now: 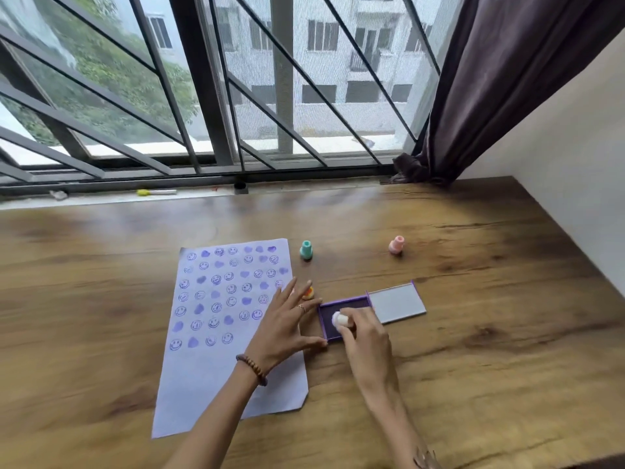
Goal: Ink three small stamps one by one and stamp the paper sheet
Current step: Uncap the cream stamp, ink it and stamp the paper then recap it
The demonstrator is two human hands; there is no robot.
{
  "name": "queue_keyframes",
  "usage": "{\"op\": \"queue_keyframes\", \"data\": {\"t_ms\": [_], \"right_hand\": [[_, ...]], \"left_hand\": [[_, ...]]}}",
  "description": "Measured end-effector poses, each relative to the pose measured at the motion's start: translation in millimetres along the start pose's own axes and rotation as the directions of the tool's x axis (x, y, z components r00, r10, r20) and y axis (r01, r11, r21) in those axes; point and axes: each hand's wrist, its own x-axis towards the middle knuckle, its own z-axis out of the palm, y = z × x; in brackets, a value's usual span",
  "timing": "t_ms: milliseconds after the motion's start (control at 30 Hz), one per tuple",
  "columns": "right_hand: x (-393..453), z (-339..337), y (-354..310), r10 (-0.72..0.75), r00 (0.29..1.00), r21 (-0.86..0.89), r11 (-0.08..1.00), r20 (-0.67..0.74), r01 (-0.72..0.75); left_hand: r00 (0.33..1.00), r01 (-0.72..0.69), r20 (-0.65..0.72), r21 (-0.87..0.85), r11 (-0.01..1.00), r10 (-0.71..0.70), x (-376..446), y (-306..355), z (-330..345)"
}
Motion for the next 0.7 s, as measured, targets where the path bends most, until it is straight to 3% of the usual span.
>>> {"op": "queue_keyframes", "data": {"t_ms": [267,533,700], "right_hand": [[-5,8,-18,-0.139,0.983,-0.391,0.904,0.117,0.174],[30,3,-31,0.056,0.966,-0.436,0.898,0.253,0.063],[42,-3,-39,0.227,0.933,-0.443,0.893,0.280,-0.085]], "left_hand": [[1.000,0.016,-0.010,-0.053,0.998,-0.016,-1,2,-1],[1.000,0.014,0.000,-0.044,0.999,-0.014,2,1,1],[0.993,-0.019,0.115,0.057,0.998,0.012,-3,0,-10]]}}
